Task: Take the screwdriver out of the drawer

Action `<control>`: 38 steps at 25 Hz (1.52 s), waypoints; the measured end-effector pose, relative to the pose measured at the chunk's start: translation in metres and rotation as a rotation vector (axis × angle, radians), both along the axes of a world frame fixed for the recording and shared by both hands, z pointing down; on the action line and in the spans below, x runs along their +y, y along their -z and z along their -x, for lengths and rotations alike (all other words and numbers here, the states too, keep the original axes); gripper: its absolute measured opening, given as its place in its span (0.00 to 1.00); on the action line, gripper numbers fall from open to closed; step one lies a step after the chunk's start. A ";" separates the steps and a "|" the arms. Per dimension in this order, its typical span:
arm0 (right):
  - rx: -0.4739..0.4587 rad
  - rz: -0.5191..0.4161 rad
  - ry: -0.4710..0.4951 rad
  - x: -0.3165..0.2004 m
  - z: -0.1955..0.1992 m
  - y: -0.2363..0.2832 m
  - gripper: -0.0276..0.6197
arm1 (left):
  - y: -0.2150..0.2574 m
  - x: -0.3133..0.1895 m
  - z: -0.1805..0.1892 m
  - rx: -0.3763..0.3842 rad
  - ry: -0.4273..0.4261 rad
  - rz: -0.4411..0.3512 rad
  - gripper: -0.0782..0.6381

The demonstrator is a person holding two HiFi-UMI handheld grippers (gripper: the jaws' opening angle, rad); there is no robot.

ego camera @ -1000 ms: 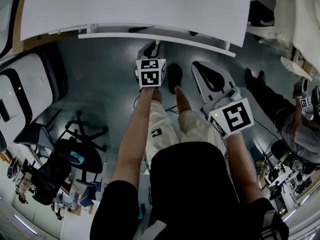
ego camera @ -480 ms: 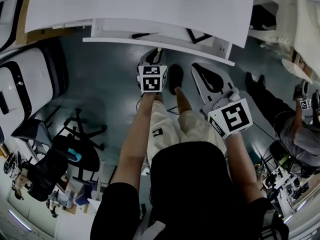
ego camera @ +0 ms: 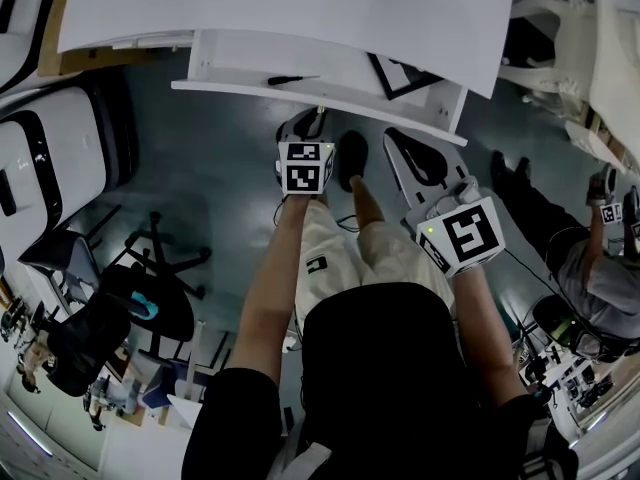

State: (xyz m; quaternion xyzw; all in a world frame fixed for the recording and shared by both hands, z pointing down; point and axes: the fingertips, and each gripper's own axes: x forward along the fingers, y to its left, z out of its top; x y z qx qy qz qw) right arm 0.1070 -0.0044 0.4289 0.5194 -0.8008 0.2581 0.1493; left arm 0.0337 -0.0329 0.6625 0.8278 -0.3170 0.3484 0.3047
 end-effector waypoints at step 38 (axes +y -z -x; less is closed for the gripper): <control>0.006 0.002 0.158 0.018 0.058 0.006 0.07 | 0.001 0.083 0.071 -0.013 0.029 0.069 0.23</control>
